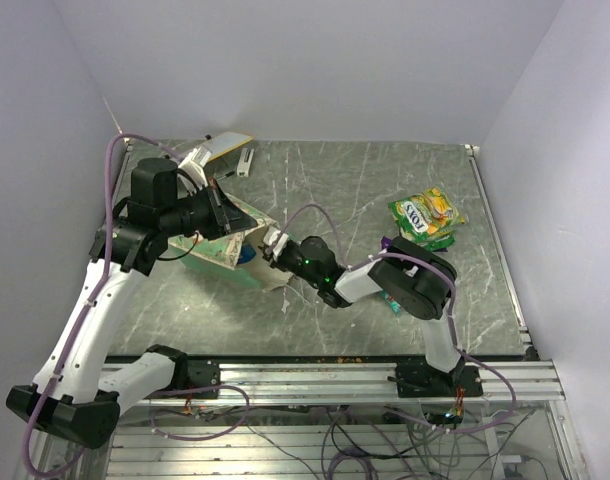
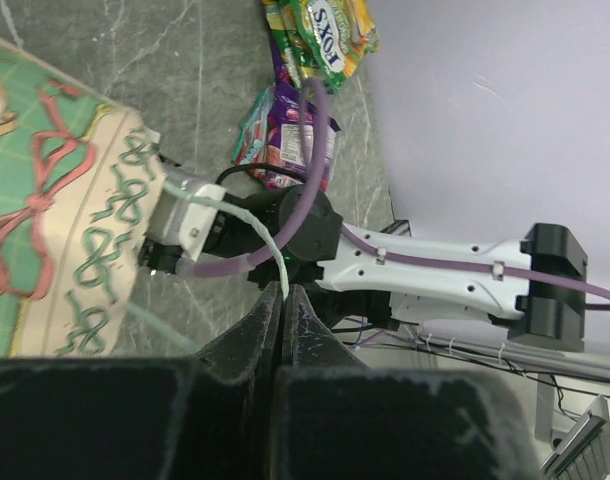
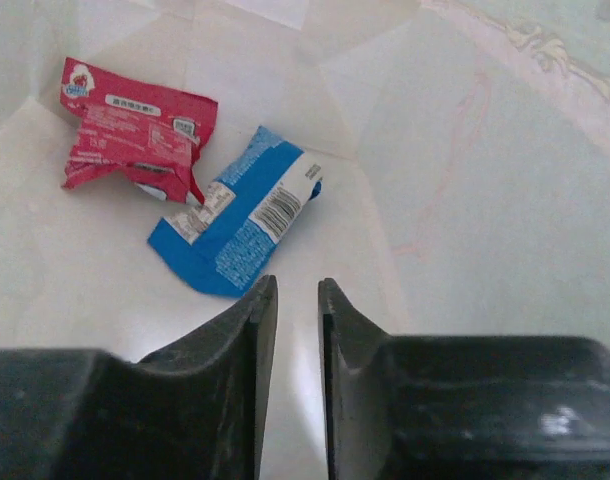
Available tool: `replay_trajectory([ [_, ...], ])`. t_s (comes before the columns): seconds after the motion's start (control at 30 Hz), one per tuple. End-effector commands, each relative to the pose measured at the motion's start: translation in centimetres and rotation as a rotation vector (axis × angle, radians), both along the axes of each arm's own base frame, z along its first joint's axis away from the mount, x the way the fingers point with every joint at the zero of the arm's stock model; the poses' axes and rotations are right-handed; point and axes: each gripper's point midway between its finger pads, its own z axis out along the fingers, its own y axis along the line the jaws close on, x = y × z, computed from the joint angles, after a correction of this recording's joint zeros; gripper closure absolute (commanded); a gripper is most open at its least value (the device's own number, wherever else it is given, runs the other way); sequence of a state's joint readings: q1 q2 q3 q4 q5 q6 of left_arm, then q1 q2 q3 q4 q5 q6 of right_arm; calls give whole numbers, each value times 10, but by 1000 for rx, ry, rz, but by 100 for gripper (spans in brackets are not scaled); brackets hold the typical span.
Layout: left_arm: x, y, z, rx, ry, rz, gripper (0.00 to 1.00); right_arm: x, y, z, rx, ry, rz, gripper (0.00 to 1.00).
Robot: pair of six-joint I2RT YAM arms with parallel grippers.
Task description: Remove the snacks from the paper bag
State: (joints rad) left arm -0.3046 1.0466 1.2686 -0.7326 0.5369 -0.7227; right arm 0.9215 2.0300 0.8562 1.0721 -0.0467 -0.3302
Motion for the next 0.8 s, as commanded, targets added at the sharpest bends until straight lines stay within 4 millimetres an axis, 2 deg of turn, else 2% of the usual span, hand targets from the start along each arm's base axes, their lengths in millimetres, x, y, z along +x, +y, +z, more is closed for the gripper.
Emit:
replay_trajectory([
  [0.0,-9,-4,12,-33,-52,-53,93,-7,31,13,86,-37,58,69],
  [0.2,-11,-2,12,-18,-49,-55,93,-15,70,8,134,-17,40,50],
  [0.3,-11,-3,15,-24,-50,-63,93,-13,80,-6,96,21,11,33],
  [0.5,-13,-6,17,-47,-56,-75,93,-5,75,-48,-14,129,-82,32],
  [0.67,-21,-3,11,-57,-39,-58,93,-3,66,-79,-80,179,-140,33],
  [0.77,-23,1,8,-42,-33,-41,93,-2,59,-91,-132,178,-171,37],
])
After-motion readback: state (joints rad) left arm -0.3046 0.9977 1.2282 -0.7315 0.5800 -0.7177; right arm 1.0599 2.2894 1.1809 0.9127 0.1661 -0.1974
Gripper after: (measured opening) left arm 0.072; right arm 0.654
